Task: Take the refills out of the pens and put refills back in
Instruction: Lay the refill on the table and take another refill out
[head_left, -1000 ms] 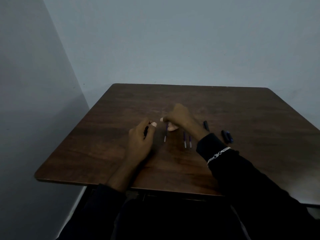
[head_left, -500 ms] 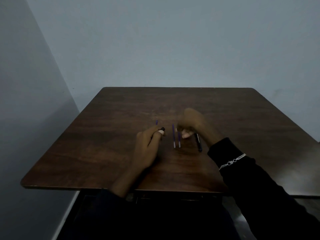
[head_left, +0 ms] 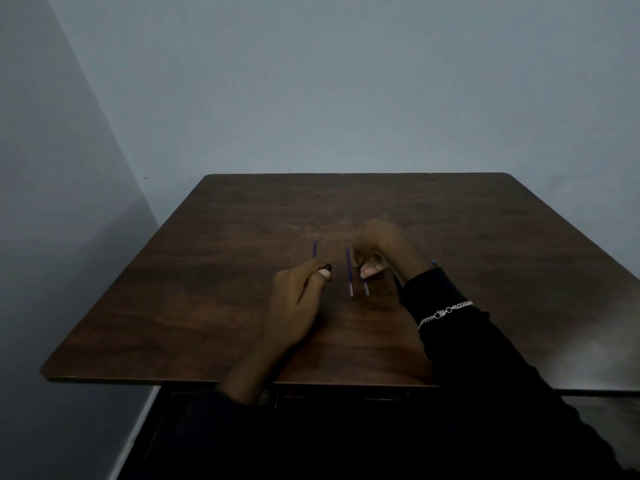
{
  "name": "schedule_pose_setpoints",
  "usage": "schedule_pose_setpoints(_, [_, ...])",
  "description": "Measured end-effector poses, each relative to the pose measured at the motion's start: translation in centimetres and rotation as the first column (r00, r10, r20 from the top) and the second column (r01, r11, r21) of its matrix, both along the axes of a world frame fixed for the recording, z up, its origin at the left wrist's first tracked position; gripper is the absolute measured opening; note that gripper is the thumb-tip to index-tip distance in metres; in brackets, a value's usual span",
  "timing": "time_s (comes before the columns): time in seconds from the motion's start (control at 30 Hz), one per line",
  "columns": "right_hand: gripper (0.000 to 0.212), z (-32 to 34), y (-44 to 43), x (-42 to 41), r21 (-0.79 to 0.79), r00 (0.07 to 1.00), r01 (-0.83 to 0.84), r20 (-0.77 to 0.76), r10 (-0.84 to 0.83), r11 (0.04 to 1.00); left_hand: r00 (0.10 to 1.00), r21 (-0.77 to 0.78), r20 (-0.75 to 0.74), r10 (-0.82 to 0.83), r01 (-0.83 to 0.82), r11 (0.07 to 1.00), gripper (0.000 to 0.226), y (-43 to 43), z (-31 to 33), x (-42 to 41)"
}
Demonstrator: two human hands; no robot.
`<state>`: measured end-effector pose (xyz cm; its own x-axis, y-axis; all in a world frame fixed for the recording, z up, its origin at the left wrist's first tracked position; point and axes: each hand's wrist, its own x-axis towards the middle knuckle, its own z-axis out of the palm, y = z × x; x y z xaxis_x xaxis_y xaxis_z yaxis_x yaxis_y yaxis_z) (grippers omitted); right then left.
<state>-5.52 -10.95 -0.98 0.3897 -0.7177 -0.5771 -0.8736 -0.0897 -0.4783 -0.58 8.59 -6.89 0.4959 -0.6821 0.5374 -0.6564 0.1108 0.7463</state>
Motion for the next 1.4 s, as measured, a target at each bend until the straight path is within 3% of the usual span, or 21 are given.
schedule_pose_setpoints(0.17, [0.028, -0.8, 0.2, 0.6, -0.029, 1.000, -0.006, -0.003, 0.006, 1.000, 1.000, 0.009, 0.016, -0.015, 0.015, 1.000, 0.032, 0.1, 0.1, -0.1])
schedule_pose_setpoints(0.37, [0.023, -0.2, 1.5, 0.4, -0.175, 0.999, -0.037, 0.008, 0.039, 0.984, 0.999, -0.002, 0.006, -0.035, 0.035, 0.999, 0.036, 0.1, 0.0, -0.1])
schedule_pose_setpoints(0.5, [0.026, 0.1, 1.8, -1.0, -0.325, 0.987, -0.154, 0.001, 0.163, 0.933, 0.999, 0.005, -0.004, -0.038, 0.038, 0.999, 0.039, 0.0, -0.1, -0.1])
schedule_pose_setpoints(0.57, [0.031, 0.3, 1.4, -2.0, -0.443, 0.977, -0.150, 0.070, 0.200, 0.884, 0.999, 0.004, 0.004, -0.048, 0.048, 0.999, 0.038, 0.1, 0.0, -0.1])
schedule_pose_setpoints(0.7, [0.036, 1.2, 0.2, -3.8, -0.573, 0.902, 0.055, 0.379, 0.206, 0.818, 0.998, 0.032, 0.015, -0.066, 0.065, 0.997, 0.032, 0.1, 0.1, -0.4])
schedule_pose_setpoints(0.83, [0.028, 1.1, 0.0, -5.9, -0.382, 0.707, 0.107, 0.678, 0.200, 0.918, 0.997, 0.053, 0.010, -0.074, 0.073, 0.996, 0.031, 0.0, 0.1, -0.5])
schedule_pose_setpoints(0.93, [0.022, 0.6, -0.2, -7.0, -0.222, 0.555, 0.102, 0.822, 0.130, 0.970, 0.996, 0.064, 0.012, -0.091, 0.090, 0.994, 0.033, -0.2, 0.3, -0.8])
schedule_pose_setpoints(1.07, [0.003, -0.2, -0.4, -8.0, -0.063, 0.387, 0.082, 0.922, 0.026, 0.995, 0.991, 0.070, 0.039, -0.131, 0.128, 0.989, 0.033, -0.9, 0.6, -1.2])
schedule_pose_setpoints(1.17, [0.019, -0.9, -0.5, -8.6, 0.044, 0.274, 0.053, 0.960, -0.057, 0.998, 0.990, 0.079, 0.031, -0.137, 0.134, 0.988, 0.031, -1.7, 0.7, -1.1])
schedule_pose_setpoints(1.4, [0.013, -1.8, -0.3, -9.0, 0.083, 0.150, -0.050, 0.986, -0.074, 0.995, 0.987, 0.088, -0.031, -0.158, 0.160, 0.983, 0.032, -2.4, 0.1, -1.6])
